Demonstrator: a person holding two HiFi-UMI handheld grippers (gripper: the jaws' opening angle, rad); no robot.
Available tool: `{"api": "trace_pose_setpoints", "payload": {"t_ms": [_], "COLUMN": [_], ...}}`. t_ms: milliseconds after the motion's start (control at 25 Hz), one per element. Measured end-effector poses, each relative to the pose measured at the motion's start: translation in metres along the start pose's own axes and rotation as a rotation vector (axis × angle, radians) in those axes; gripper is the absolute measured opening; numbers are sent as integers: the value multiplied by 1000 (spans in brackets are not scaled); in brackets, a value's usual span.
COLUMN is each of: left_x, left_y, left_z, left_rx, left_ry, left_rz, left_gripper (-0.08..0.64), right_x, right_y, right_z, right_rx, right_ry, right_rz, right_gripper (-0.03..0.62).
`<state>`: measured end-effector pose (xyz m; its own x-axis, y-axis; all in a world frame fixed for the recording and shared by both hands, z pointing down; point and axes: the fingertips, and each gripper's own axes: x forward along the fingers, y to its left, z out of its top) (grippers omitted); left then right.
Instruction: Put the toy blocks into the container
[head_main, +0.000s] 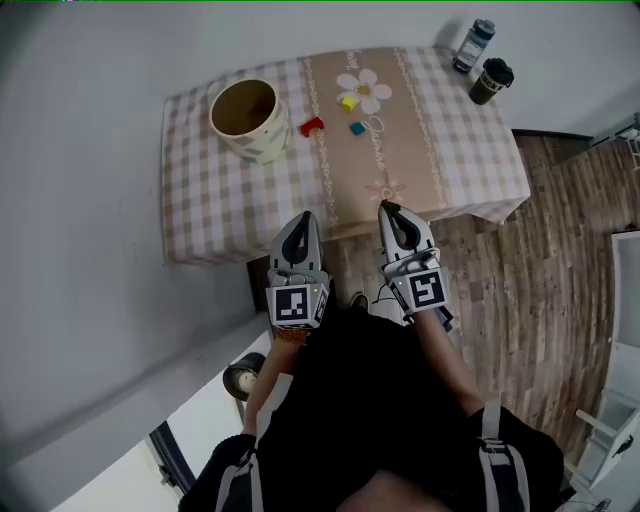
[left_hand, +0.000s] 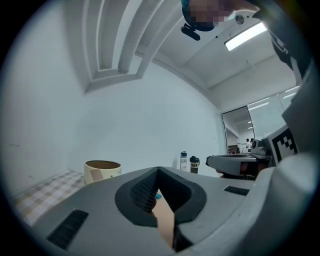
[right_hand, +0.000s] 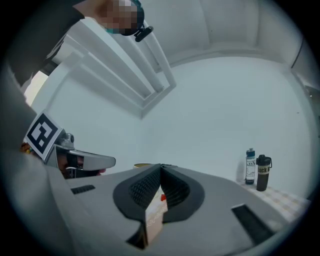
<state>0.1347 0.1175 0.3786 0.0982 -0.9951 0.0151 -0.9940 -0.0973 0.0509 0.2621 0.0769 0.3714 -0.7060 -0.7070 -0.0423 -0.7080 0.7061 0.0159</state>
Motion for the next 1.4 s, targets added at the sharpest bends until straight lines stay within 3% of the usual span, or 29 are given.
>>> {"api": "trace_pose_setpoints", "payload": {"t_ms": [280,640,880,1080,1400], "left_x": [14,93,121,140,168], "left_y": [29,84,98,94,101], "left_z": [-8,-17,-30,-28,-55], "left_rx": [-1,0,7,34,26], "left_ry": [-16,35,37,11,53], "left_rz": [9,-16,-103,-270,-423], "left_gripper": [0,0,0,0,0], "right_x": [26,117,148,173,200], "right_y": [-14,-43,-56,-64,-69], "right_z": [-8,-12,-33,-43,-72], "right_rx": [-25,-33,-35,-51,-88], "right_ry": [-9,25,62,106,192], "right_rz": [-40,-54,-94,-149,-221], "right_gripper": [2,2,2,2,2]}}
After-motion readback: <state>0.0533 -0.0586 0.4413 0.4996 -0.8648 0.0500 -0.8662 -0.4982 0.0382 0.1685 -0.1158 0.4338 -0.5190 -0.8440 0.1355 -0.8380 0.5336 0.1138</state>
